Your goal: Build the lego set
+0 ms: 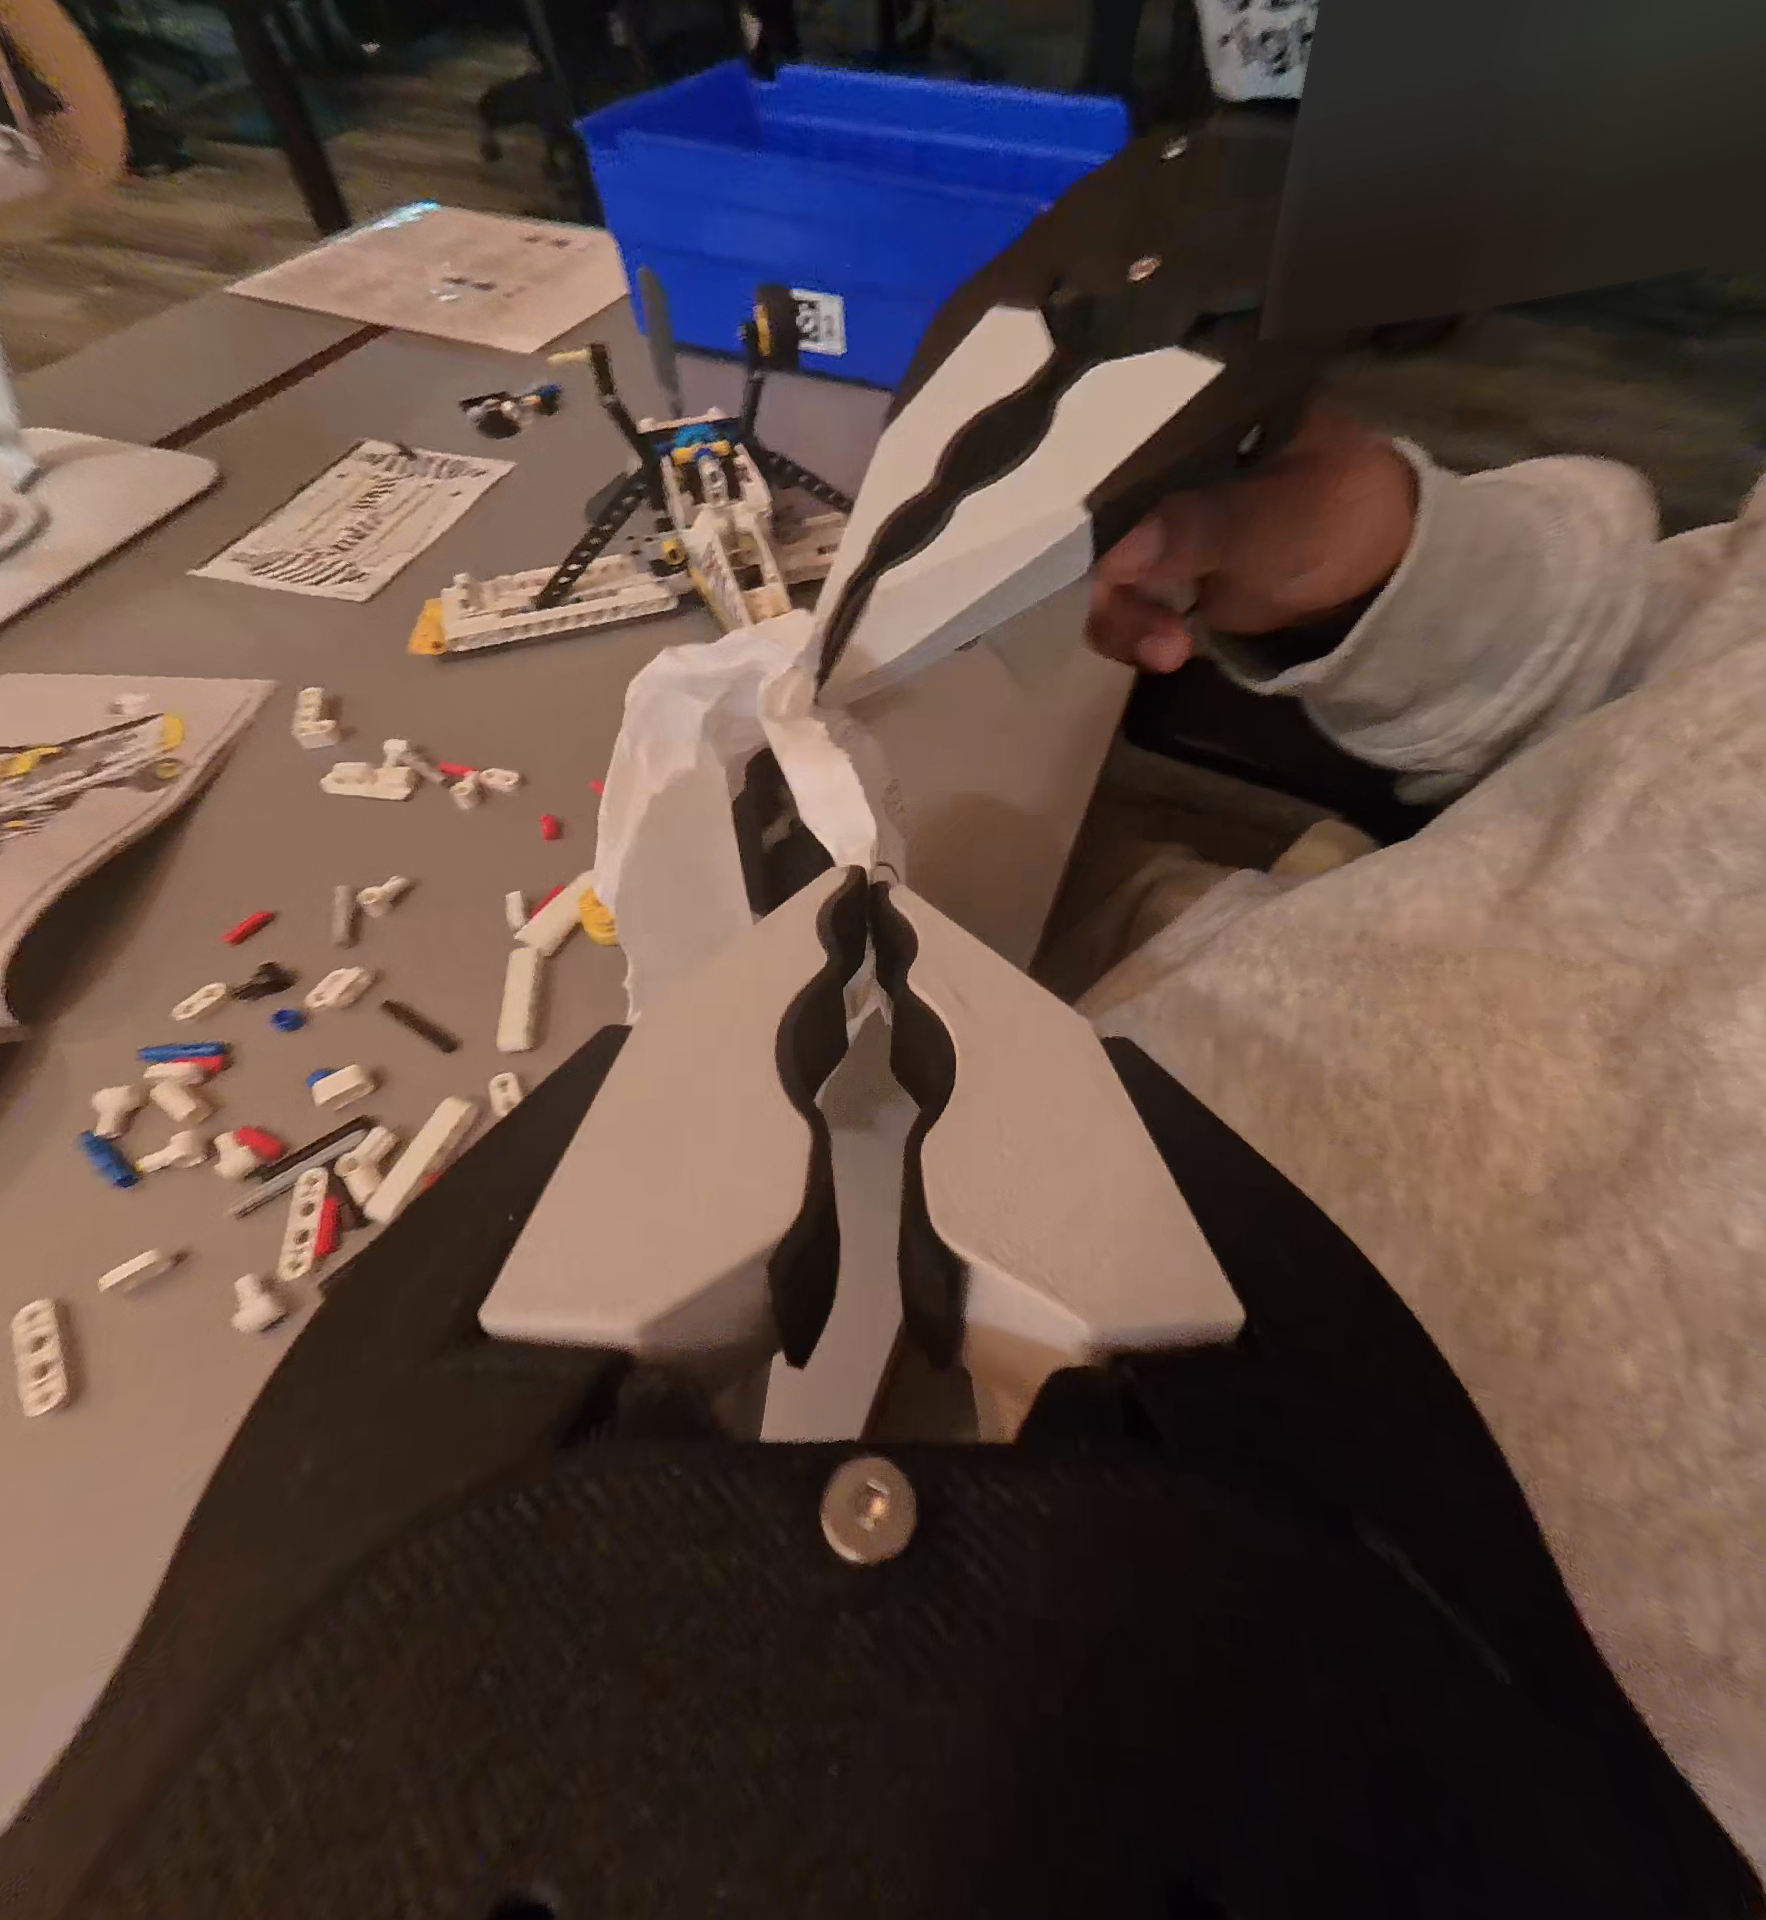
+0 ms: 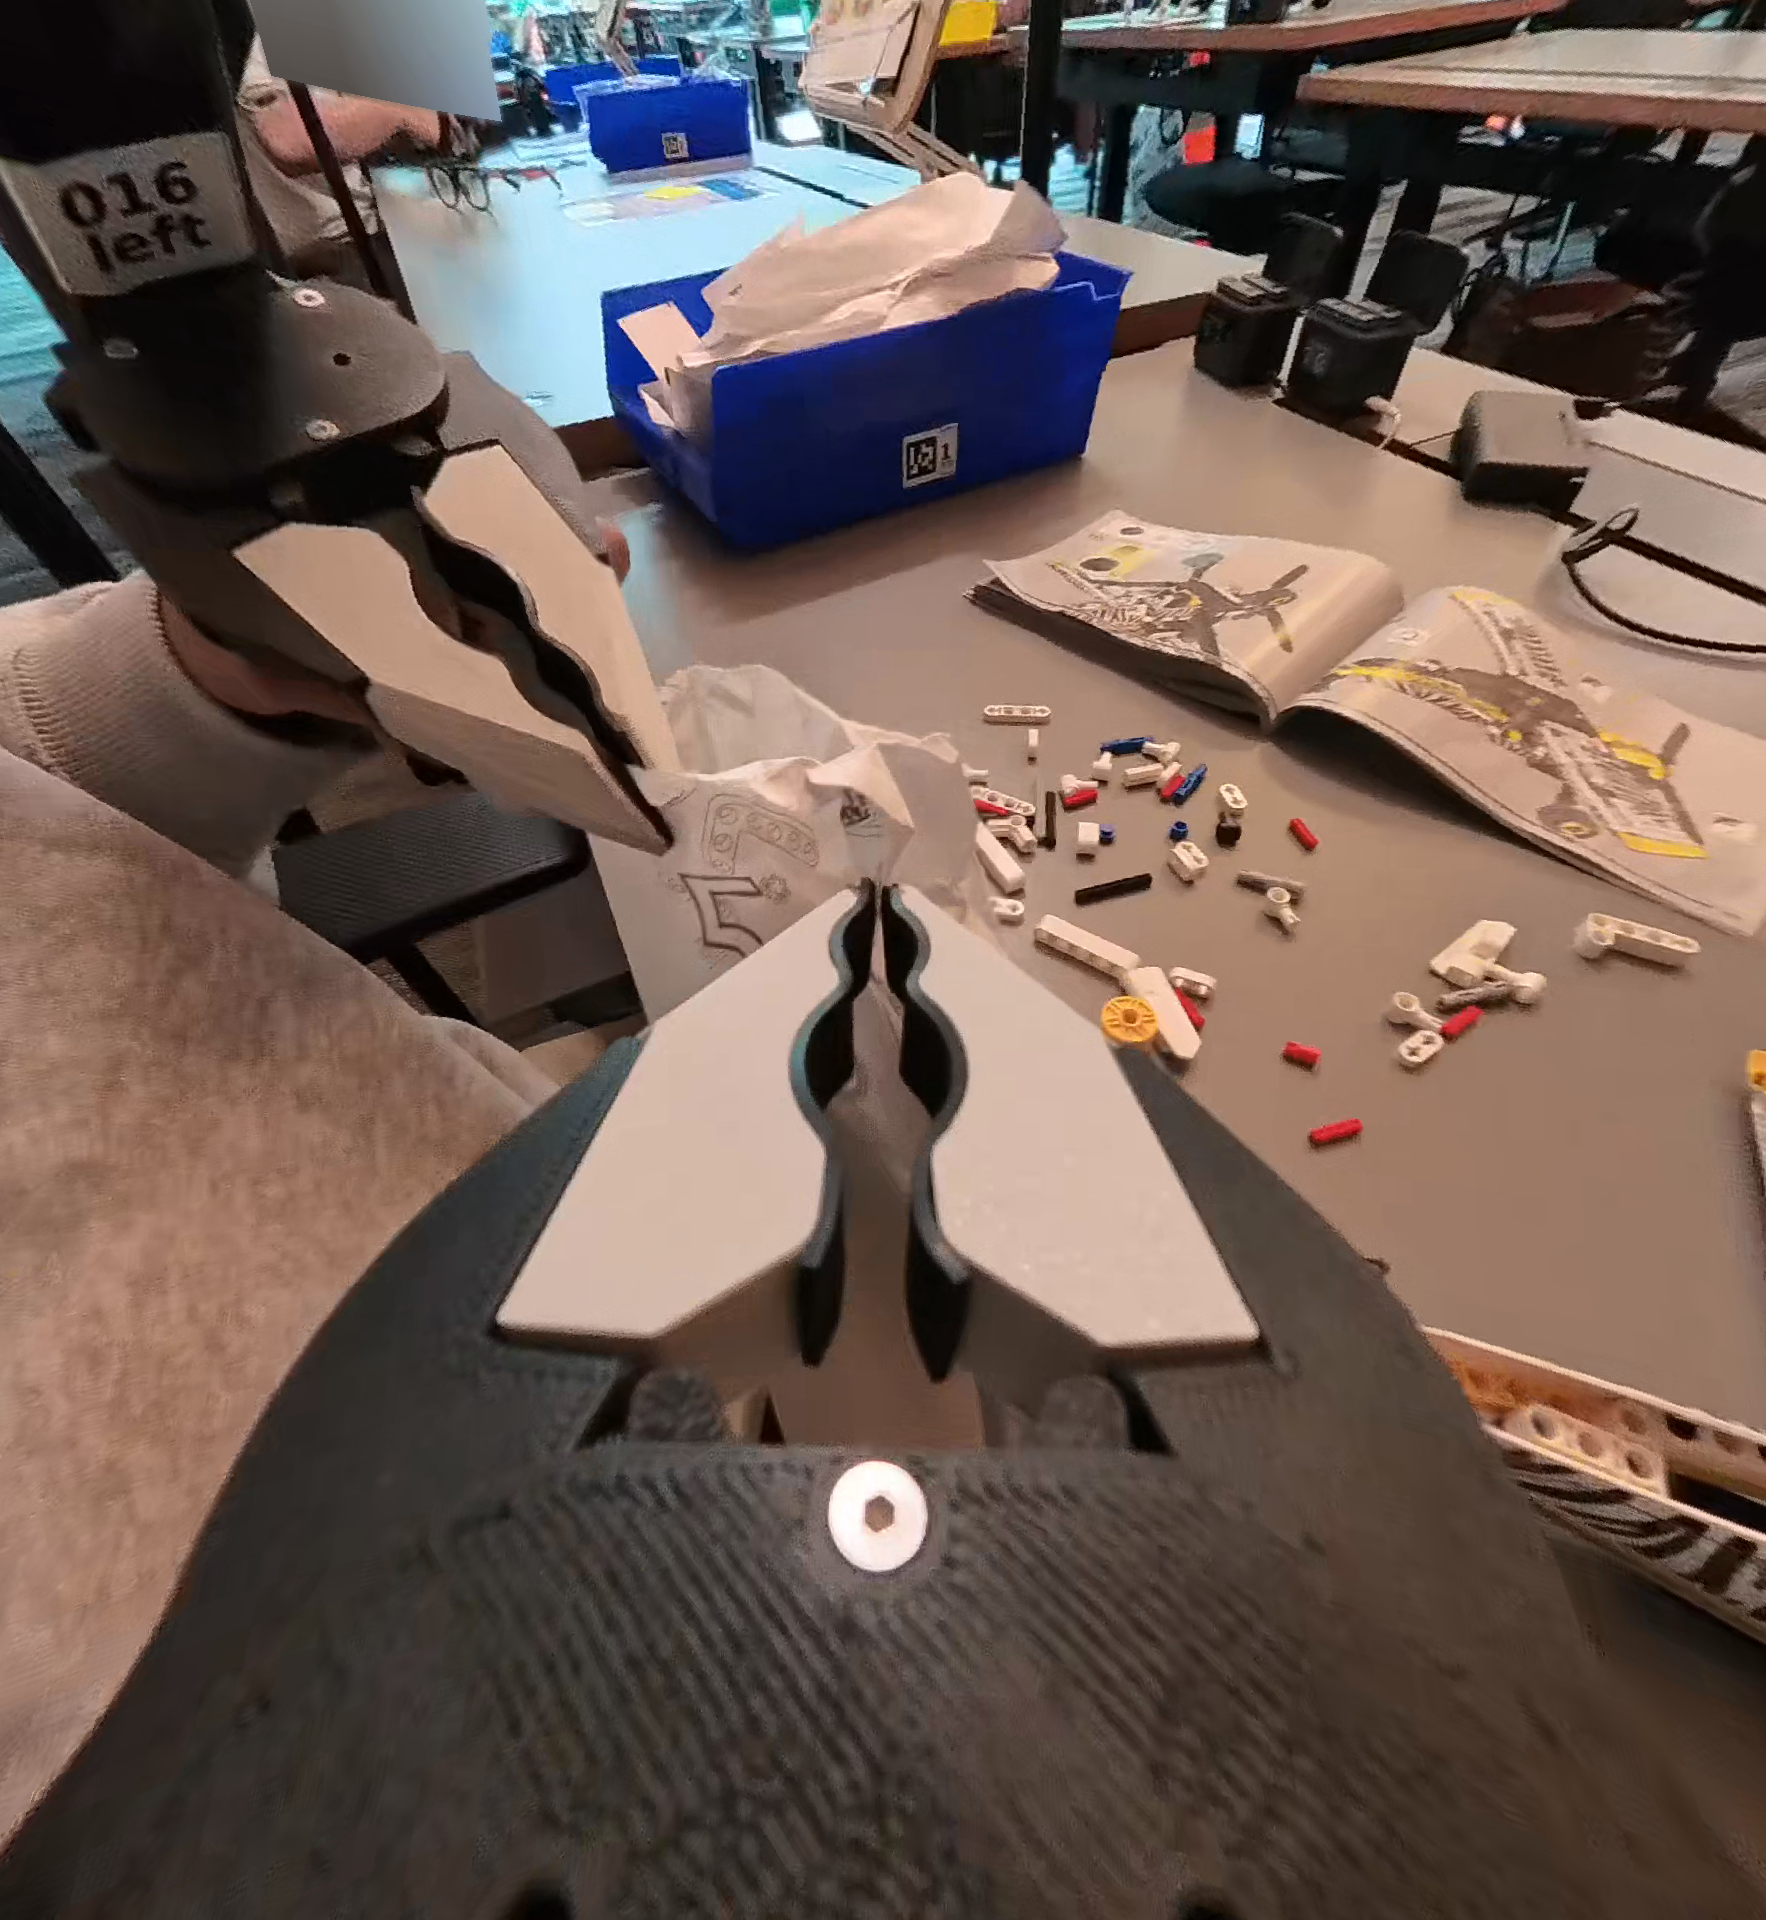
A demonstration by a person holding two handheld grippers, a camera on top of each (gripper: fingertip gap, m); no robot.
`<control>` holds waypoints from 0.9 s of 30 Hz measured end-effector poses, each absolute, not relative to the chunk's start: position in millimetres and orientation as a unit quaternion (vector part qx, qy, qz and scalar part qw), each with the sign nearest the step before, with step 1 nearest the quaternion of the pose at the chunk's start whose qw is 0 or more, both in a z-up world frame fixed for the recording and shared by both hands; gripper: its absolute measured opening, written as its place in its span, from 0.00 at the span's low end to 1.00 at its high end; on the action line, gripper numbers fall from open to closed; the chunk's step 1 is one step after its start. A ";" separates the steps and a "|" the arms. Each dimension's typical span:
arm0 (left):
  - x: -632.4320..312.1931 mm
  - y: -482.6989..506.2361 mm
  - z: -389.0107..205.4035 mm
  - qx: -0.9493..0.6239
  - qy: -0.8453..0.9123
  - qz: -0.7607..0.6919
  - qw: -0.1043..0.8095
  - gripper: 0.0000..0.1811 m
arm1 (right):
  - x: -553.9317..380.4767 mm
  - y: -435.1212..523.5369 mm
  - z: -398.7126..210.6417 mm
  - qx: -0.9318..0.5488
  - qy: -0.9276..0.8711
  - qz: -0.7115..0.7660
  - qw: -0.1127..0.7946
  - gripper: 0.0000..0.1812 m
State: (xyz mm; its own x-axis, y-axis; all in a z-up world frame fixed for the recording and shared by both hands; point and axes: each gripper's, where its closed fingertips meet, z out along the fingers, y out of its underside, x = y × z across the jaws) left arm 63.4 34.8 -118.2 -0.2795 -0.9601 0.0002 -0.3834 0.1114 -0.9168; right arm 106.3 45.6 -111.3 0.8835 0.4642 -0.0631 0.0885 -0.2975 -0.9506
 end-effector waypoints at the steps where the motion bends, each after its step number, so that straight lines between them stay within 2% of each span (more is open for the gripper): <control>1: 63.0 32.2 -117.9 -0.501 0.668 -0.449 0.318 0.00 | 106.0 45.8 -112.4 -0.789 -0.176 0.168 0.565 0.00; 5: 59.2 36.1 -107.7 -0.511 0.644 -0.484 0.299 0.04 | 104.4 48.0 -120.7 -0.798 -0.186 0.151 0.554 0.00; 10: 50.6 63.2 -66.2 -0.511 0.582 -0.530 0.345 0.12 | 100.9 48.9 -130.7 -0.805 -0.210 0.140 0.538 0.00; 15: 67.6 90.3 -95.8 -0.527 0.663 -0.349 0.401 0.13 | 91.8 48.7 -129.7 -0.797 -0.221 0.167 0.536 0.00; 17: 74.0 77.8 -114.3 -0.502 0.716 -0.322 0.363 0.16 | 90.3 49.4 -130.2 -0.797 -0.224 0.164 0.536 0.00; 19: 78.4 68.5 -128.8 -0.488 0.749 -0.304 0.328 0.12 | 89.7 49.3 -130.7 -0.798 -0.224 0.161 0.535 0.00; 27: 87.8 76.2 -144.0 -0.460 0.782 -0.215 0.360 0.07 | 92.4 47.9 -125.6 -0.787 -0.215 0.182 0.549 0.00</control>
State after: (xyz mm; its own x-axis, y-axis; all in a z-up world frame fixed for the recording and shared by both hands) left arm 87.8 76.2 -144.0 -0.3174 -0.8751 -0.3654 -0.5647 0.4839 -0.6686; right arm 92.4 47.9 -125.6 0.8416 0.5378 -0.0508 0.1379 -0.3049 -0.9424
